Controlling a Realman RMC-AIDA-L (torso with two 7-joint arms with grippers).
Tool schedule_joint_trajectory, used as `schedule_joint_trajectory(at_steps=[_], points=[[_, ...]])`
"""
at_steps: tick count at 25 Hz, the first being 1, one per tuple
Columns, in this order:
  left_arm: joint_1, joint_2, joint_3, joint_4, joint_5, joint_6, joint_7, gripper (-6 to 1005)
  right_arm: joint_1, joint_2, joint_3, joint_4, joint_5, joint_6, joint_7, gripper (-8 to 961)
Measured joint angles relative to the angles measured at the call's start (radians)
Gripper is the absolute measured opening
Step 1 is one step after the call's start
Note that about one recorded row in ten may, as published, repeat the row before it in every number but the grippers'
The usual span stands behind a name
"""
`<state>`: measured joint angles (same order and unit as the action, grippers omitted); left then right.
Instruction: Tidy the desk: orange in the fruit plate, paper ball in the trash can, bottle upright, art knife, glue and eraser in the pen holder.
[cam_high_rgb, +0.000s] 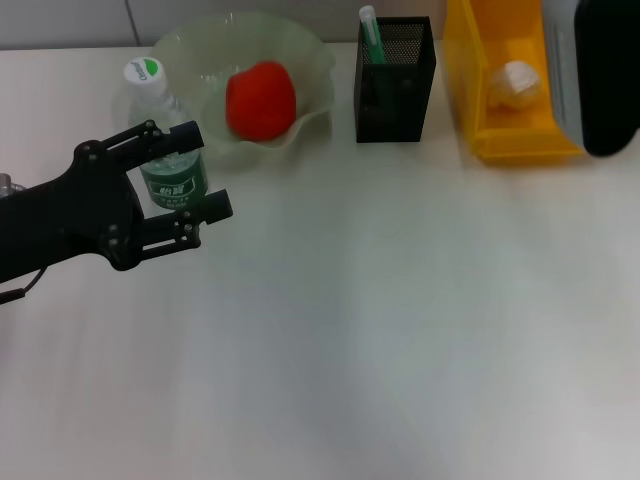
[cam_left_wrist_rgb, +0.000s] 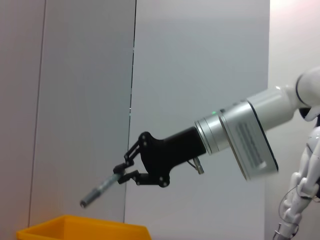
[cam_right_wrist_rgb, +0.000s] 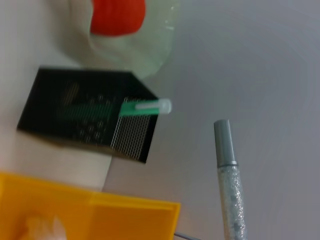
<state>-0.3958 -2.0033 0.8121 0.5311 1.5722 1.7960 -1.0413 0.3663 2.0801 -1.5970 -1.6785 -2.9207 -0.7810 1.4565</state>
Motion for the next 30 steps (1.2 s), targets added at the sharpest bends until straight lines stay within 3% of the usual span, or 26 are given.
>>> schedule_joint_trajectory(at_steps=[6, 14, 20, 30], points=[[0.003, -0.018, -0.001, 0.0, 0.0, -0.025, 0.067, 797, -0.054, 0.007, -0.044, 0.101, 0.001, 0.232, -0.259, 135], [0.012, -0.049, -0.014, -0.011, 0.0, -0.074, 0.143, 797, -0.049, 0.004, -0.095, 0.339, 0.003, 0.628, -0.536, 132], [0.024, -0.066, -0.028, -0.032, -0.002, -0.078, 0.211, 797, -0.012, 0.0, -0.101, 0.406, 0.003, 0.671, -0.625, 148], [0.015, -0.066, -0.028, -0.118, -0.038, -0.078, 0.334, 797, 0.083, -0.002, -0.11, 0.571, 0.003, 0.767, -0.781, 189]])
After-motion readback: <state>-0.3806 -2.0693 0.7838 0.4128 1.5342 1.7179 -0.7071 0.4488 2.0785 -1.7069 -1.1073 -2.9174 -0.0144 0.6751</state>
